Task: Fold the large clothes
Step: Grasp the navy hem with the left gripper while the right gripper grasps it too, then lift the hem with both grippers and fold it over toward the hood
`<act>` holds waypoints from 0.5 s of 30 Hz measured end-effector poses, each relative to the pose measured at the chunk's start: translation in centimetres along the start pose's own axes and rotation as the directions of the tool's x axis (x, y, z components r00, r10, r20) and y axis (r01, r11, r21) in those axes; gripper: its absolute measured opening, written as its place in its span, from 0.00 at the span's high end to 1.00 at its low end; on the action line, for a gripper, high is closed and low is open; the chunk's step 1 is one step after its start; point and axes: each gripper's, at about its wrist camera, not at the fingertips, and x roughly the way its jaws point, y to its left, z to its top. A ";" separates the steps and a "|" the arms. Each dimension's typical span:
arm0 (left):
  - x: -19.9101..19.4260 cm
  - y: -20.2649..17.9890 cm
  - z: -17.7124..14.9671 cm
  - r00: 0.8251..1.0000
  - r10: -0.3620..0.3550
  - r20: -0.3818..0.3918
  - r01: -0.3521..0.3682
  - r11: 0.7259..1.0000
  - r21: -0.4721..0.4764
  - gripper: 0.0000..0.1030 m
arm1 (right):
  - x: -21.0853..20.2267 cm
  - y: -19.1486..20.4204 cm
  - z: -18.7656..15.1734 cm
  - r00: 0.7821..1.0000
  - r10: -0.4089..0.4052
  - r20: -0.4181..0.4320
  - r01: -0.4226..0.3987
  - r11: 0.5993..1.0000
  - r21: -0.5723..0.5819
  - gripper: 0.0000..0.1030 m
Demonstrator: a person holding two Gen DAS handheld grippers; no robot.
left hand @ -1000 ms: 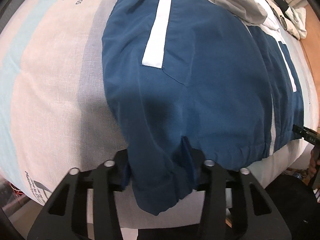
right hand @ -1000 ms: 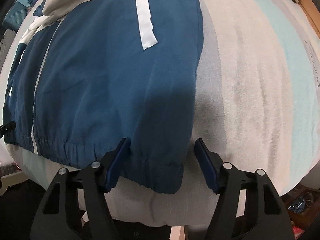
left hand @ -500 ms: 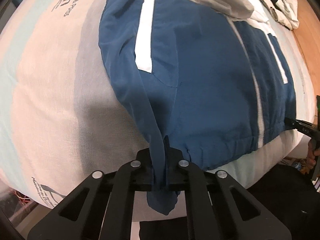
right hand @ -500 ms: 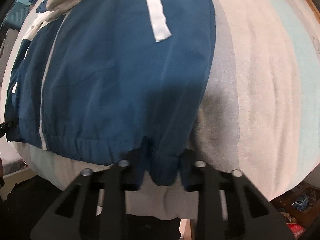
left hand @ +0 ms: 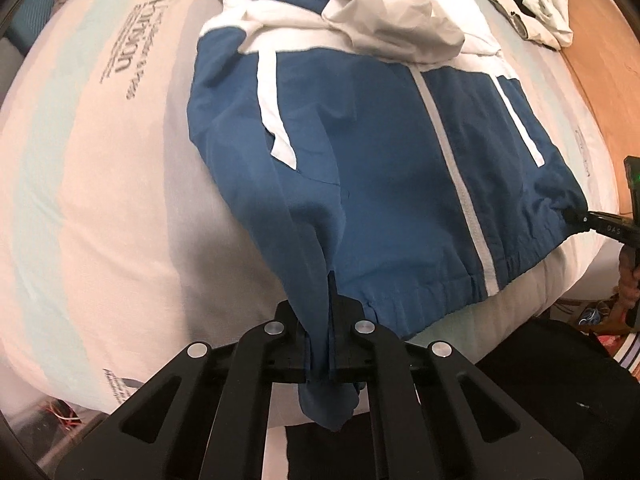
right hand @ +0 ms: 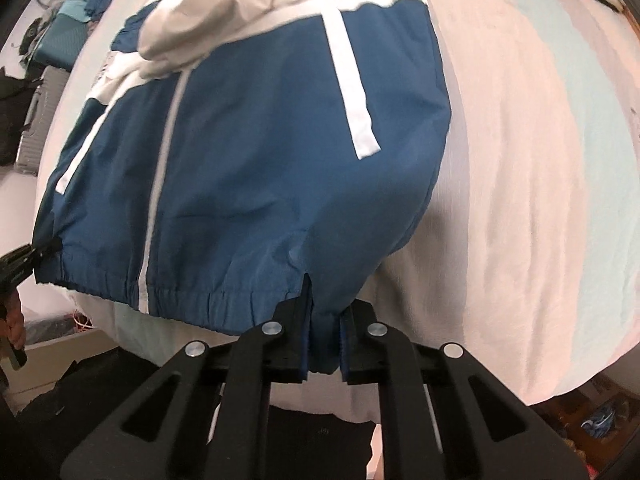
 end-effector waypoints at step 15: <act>-6.2 -2.5 4.2 0.995 0.069 0.074 -0.071 0.997 0.025 0.96 | -4.0 -0.2 3.8 0.993 0.099 0.058 -0.096 0.994 -0.043 0.94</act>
